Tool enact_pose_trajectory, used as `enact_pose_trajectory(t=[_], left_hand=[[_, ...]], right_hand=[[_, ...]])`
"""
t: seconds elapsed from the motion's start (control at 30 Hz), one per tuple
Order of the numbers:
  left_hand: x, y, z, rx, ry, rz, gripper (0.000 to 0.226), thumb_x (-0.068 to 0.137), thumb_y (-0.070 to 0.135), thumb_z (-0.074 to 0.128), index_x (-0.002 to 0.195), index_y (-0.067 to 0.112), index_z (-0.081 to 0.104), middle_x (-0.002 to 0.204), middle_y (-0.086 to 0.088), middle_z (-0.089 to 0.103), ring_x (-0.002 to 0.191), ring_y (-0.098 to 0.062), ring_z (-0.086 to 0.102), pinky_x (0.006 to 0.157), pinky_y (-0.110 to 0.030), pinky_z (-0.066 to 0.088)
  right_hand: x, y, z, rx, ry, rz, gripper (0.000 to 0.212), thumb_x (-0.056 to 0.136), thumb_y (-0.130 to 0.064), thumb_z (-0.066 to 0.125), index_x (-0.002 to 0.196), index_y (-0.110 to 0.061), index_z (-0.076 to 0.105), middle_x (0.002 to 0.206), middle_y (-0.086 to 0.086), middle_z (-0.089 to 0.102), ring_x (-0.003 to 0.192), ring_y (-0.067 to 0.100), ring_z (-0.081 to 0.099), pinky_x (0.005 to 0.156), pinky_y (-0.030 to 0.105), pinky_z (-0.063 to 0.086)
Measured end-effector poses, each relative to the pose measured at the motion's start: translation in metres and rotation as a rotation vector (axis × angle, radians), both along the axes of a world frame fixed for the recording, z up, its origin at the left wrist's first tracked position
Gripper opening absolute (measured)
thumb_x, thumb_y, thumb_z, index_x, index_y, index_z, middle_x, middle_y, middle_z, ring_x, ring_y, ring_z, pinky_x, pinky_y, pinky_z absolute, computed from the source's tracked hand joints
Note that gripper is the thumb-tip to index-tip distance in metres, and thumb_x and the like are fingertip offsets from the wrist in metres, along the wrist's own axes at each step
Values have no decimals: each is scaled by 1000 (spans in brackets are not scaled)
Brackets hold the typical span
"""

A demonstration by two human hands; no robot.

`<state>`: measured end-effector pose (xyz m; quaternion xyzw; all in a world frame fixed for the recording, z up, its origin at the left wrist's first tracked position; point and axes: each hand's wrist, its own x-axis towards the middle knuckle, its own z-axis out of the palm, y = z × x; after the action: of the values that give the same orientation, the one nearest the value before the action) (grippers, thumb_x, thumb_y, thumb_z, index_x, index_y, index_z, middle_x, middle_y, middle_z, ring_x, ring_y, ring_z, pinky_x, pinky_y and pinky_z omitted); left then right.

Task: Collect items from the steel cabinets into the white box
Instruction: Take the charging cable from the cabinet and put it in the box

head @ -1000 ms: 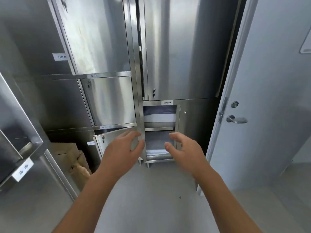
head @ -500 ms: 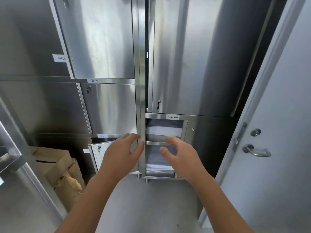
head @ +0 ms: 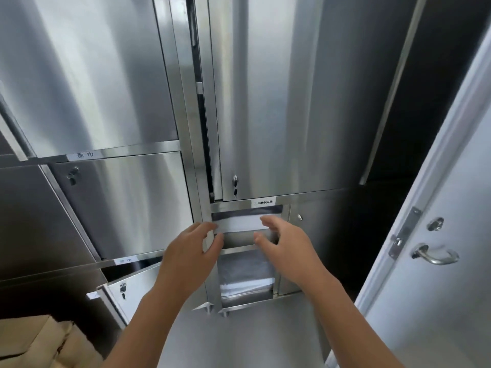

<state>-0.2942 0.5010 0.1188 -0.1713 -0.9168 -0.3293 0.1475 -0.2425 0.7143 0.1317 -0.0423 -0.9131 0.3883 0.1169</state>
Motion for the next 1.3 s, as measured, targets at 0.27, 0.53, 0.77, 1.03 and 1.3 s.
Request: enact_pose_trajectory(t=[0.27, 0.53, 0.77, 1.03, 1.3], left_hand=[[-95, 11, -2, 33, 2, 54, 31, 96, 45, 51, 120, 29, 64, 114, 19, 64, 97, -1, 59, 70, -5, 32], [-175, 54, 4, 78, 24, 118, 33, 94, 50, 49, 117, 33, 64, 109, 17, 65, 96, -2, 61, 76, -24, 48], [-228, 74, -2, 106, 5, 183, 35, 96, 46, 51, 124, 28, 61, 117, 17, 62, 101, -1, 60, 80, -21, 44], [-290, 77, -13, 196, -84, 132, 41, 94, 49, 51, 128, 28, 58, 116, 13, 66, 100, -2, 62, 90, -28, 52], [-344, 77, -21, 178, -141, -37, 53, 95, 50, 51, 143, 31, 43, 123, 10, 63, 107, -8, 60, 95, -34, 51]], right_hand=[[-99, 18, -14, -18, -18, 29, 51, 93, -55, 57, 141, -35, 52, 138, -17, 61, 127, 4, 55, 106, 33, 47], [-194, 63, -14, -22, 5, 91, 51, 94, -51, 60, 141, -31, 55, 138, -18, 60, 130, 5, 55, 107, 29, 43], [-267, 83, -20, 52, -8, 165, 55, 94, -56, 58, 143, -32, 53, 142, -17, 59, 131, 6, 55, 109, 28, 43], [-304, 89, -21, 73, 3, 105, 54, 94, -55, 59, 142, -32, 54, 141, -19, 59, 130, 5, 54, 108, 30, 44], [-326, 72, -17, 86, 1, -51, 53, 94, -55, 58, 141, -31, 55, 139, -15, 61, 128, 6, 56, 106, 31, 45]])
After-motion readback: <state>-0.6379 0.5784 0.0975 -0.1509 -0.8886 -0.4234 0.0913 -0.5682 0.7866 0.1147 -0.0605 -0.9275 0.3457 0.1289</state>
